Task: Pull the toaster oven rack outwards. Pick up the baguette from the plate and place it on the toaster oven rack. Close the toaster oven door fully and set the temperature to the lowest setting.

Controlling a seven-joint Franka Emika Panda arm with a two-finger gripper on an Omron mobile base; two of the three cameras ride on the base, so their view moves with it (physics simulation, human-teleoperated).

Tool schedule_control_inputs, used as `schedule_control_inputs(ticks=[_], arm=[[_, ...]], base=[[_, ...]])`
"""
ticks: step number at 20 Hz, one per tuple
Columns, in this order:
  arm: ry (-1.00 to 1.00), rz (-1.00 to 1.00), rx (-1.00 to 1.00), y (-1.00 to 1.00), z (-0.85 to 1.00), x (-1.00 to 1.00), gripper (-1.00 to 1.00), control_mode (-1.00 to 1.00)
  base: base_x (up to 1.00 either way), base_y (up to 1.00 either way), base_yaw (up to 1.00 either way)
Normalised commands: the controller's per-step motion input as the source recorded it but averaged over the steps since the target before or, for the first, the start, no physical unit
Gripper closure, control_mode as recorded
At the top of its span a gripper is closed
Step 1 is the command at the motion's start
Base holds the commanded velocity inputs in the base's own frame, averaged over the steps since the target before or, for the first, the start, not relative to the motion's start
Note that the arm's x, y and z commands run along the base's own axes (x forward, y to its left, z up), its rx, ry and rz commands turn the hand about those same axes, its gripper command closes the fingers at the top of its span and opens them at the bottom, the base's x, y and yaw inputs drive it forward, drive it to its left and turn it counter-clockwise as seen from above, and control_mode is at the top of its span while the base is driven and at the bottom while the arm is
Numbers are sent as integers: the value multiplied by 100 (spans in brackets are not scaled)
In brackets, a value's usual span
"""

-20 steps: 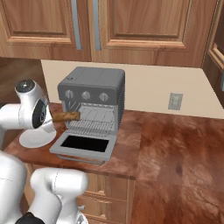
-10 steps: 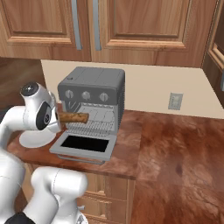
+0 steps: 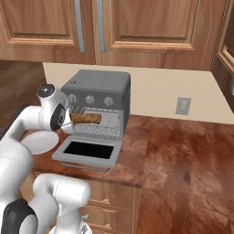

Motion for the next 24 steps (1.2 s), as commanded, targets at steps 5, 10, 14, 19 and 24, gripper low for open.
schedule_control_inputs(ticks=[5, 10, 14, 19, 24], arm=[[0, 0, -4, -16, -25, 27, 100, -100], [0, 0, -1, -8, -32, 21, 100, -100], [0, 0, 0, 0, -41, 8, 100, -100], [0, 0, 0, 0, -37, 10, 100, -100], [0, 0, 0, 0, -18, 22, 100, -100]], base=[[0, 0, 0], [0, 0, 0], [0, 0, 0], [0, 0, 0], [0, 0, 0]])
